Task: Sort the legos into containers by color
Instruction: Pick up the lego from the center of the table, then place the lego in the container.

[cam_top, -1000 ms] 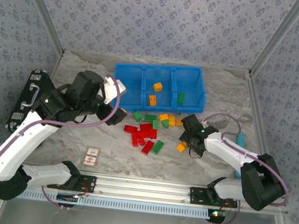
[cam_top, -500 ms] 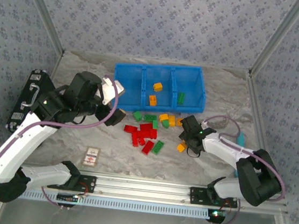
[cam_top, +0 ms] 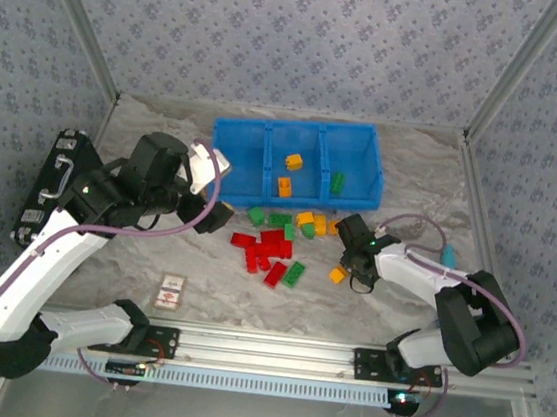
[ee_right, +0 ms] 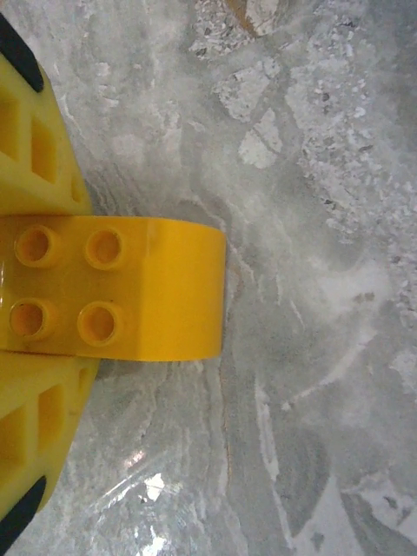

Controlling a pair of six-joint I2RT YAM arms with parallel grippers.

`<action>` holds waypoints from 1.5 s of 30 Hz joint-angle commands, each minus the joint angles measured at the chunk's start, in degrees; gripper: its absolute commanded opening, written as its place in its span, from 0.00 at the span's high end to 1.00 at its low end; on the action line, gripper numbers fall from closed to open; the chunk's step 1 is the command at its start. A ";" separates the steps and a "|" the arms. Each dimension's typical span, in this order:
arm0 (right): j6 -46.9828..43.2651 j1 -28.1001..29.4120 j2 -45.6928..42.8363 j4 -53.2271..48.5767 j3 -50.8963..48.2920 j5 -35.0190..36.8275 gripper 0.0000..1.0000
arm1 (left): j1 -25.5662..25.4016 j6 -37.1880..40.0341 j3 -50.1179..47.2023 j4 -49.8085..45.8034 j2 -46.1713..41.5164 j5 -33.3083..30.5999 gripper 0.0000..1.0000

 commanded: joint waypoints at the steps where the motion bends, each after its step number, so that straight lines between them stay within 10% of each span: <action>1: -3.91 -1.96 2.87 2.64 0.00 0.20 0.70 | 0.42 0.75 -0.63 1.26 -1.04 1.28 0.00; 15: -31.18 1.56 7.36 -4.62 24.34 -4.37 0.75 | 3.05 0.73 -0.42 2.10 -1.02 3.77 0.00; 34: -42.77 -0.94 35.70 -1.77 60.20 -14.52 0.74 | 3.69 -1.46 -1.71 -0.33 -1.40 2.81 0.00; 45: -48.68 -0.58 33.37 -1.14 58.65 -16.02 0.38 | 3.95 -2.04 -1.14 -0.28 -0.48 3.11 0.00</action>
